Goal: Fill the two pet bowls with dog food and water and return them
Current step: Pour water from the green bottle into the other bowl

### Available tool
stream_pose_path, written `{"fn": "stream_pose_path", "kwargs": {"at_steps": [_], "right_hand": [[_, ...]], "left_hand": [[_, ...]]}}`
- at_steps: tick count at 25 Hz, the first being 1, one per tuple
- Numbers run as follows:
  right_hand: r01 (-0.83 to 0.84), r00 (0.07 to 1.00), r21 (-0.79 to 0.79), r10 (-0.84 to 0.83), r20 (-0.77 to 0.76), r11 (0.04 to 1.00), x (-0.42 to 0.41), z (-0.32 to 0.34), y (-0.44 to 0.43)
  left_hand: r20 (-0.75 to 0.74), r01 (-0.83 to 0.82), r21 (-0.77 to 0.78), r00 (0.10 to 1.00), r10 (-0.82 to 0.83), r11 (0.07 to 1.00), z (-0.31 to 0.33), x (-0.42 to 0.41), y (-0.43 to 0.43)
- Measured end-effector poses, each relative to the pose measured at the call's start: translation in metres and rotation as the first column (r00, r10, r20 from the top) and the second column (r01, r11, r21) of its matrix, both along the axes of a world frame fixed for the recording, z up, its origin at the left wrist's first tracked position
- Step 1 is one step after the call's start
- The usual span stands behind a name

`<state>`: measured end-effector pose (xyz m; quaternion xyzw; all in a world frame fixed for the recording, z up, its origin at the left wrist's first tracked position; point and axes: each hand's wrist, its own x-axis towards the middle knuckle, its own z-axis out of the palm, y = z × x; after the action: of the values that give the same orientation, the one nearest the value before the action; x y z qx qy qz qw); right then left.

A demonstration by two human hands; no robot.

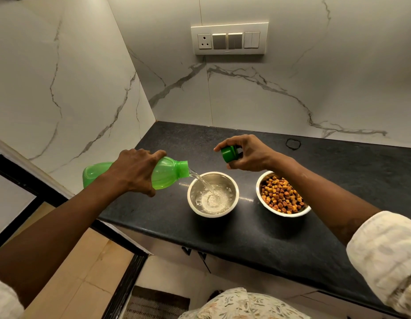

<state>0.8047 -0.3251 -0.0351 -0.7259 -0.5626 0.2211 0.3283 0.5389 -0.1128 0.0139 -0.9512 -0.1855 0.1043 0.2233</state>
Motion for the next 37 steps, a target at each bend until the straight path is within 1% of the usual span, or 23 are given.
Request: {"fn": "stream_pose_path", "kwargs": {"at_steps": [16,24,27,31,34,37], "right_hand": [[-0.005,1.000,0.012,0.005,0.006,1.000,0.000,0.002,0.000],[-0.006,0.994,0.051,0.001,0.107,0.999,-0.003,-0.003,-0.002],[-0.003,0.996,0.056,-0.003,0.092,0.998,-0.004,-0.003,-0.004],[0.016,1.000,0.061,-0.017,0.009,0.998,-0.012,0.000,-0.002],[0.053,0.998,0.117,-0.047,-0.051,0.992,-0.019,0.004,0.002],[0.044,0.989,0.147,-0.023,-0.144,0.988,-0.023,0.014,0.005]], "left_hand": [[0.024,0.023,-0.006,0.999,-0.023,1.000,0.017,-0.003,-0.002],[0.081,0.032,-0.008,0.996,-0.031,0.999,0.010,-0.004,-0.001],[0.123,0.005,-0.081,0.992,0.005,0.997,-0.003,-0.004,-0.005],[0.219,-0.024,-0.275,0.972,0.087,0.961,-0.027,0.002,-0.014],[0.329,0.009,-0.457,0.931,0.160,0.890,-0.042,0.016,-0.021],[0.443,0.144,-0.588,0.881,0.168,0.796,-0.048,0.033,-0.023]]}}
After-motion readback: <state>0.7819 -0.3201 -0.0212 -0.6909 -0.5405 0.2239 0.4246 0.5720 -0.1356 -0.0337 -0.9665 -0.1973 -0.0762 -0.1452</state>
